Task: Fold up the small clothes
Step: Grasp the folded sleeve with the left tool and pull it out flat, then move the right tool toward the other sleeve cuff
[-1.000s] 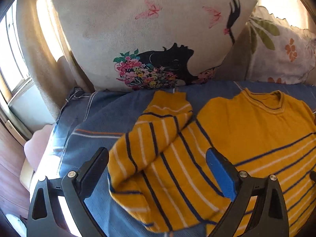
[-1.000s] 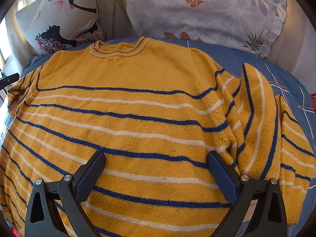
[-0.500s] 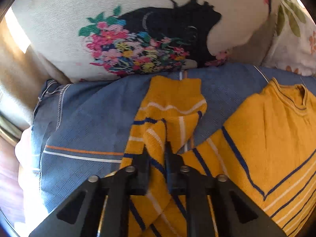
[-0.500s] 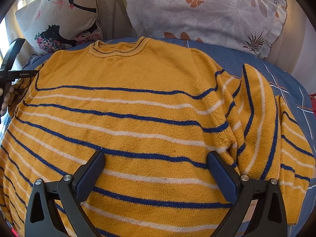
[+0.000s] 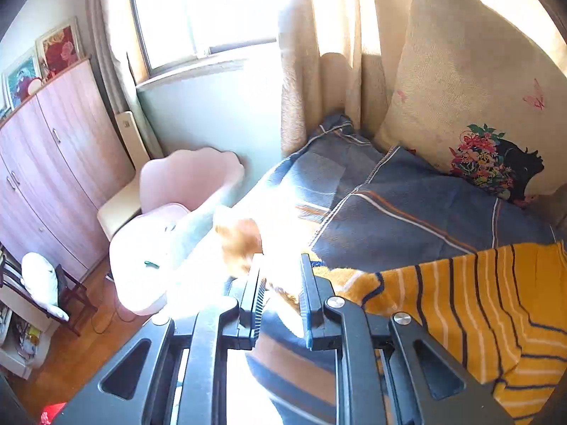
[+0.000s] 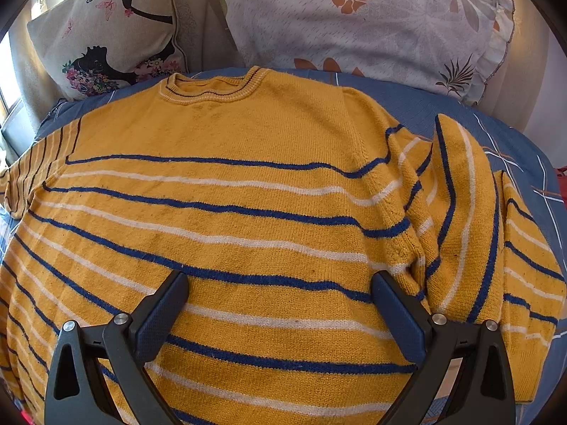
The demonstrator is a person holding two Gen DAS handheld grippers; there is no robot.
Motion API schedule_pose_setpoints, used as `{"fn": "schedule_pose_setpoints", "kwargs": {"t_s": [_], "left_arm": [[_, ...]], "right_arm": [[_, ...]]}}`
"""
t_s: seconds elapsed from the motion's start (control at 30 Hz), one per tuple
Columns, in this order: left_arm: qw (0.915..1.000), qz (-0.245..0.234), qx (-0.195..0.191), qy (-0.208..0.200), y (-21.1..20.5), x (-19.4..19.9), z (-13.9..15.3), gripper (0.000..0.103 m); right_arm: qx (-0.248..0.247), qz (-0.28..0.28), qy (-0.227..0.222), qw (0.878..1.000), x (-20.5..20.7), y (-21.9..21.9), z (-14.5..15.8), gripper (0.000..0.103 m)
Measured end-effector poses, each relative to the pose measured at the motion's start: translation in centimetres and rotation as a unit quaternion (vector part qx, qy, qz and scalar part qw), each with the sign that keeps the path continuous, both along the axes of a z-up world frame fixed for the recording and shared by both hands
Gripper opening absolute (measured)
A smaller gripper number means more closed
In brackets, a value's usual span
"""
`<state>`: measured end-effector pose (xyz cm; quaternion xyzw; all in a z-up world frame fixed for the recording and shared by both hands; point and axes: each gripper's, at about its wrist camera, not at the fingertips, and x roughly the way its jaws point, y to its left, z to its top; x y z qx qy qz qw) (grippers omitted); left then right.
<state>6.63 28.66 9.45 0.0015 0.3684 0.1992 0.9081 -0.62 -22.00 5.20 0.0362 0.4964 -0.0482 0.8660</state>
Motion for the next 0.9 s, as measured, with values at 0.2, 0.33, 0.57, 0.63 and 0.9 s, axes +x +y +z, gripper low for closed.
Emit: {"fn": "schedule_pose_setpoints", "kwargs": {"t_s": [0.2, 0.33, 0.57, 0.63, 0.9], "left_arm": [[0.9945, -0.064, 0.019, -0.081, -5.8, -7.0, 2.7, 0.073], [0.9847, -0.135, 0.016, -0.109, -13.5, -10.7, 4.0, 0.083], [0.9732, -0.223, -0.011, -0.056, -24.7, -12.8, 0.1, 0.085], [0.9686, -0.243, -0.008, -0.05, -26.6, -14.1, -0.8, 0.085], [0.9559, -0.293, -0.02, -0.011, -29.5, -15.5, -3.2, 0.085]], "right_arm": [[0.008, -0.002, -0.003, 1.0, -0.2, -0.2, 0.3, 0.103], [0.039, -0.029, -0.047, 0.998, -2.7, -0.9, 2.4, 0.103], [0.011, -0.066, -0.144, 0.987, -8.4, -0.9, 6.8, 0.103], [0.015, -0.073, -0.136, 0.988, -9.3, -1.2, 7.3, 0.103], [0.021, -0.062, -0.121, 0.99, -10.5, -0.7, 7.3, 0.103]]}}
